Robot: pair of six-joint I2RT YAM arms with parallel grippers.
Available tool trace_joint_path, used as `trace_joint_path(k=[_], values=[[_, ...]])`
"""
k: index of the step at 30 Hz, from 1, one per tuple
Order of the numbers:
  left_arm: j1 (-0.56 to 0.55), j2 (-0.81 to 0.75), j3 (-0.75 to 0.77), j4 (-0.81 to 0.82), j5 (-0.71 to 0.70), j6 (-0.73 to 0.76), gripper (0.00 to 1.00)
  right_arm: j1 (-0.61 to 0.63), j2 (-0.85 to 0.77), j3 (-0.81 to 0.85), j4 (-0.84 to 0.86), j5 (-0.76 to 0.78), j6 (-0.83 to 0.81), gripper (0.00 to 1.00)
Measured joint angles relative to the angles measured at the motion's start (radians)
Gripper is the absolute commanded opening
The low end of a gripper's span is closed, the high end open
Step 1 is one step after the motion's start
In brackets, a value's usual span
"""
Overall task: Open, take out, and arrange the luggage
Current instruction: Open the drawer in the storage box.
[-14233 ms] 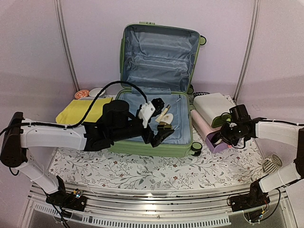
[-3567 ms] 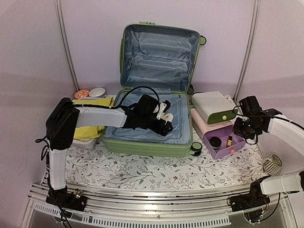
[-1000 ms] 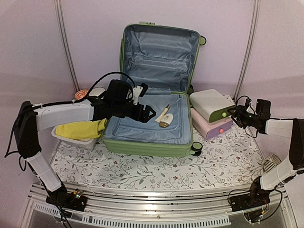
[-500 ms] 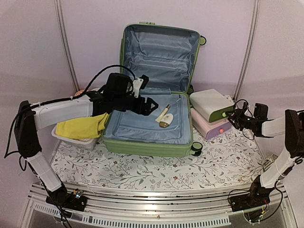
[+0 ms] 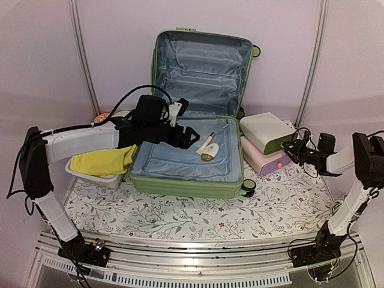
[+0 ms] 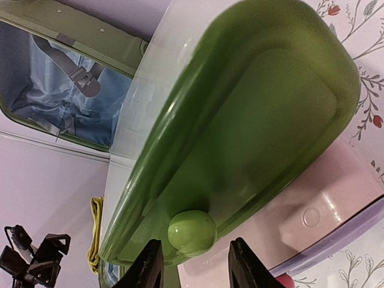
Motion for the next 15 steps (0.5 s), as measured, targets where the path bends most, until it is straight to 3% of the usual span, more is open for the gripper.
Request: trace_joint_path(k=[11,15], values=[[0.000,0.017,0.000,0.000,-0.002,0.000,0.86,0.000,0.044,0.012,0.075,-0.031,0.031,0.32],[0.000,0.021,0.000,-0.001,-0.002,0.000,0.86,0.000,0.051,0.021,0.086,-0.043,0.039,0.22]])
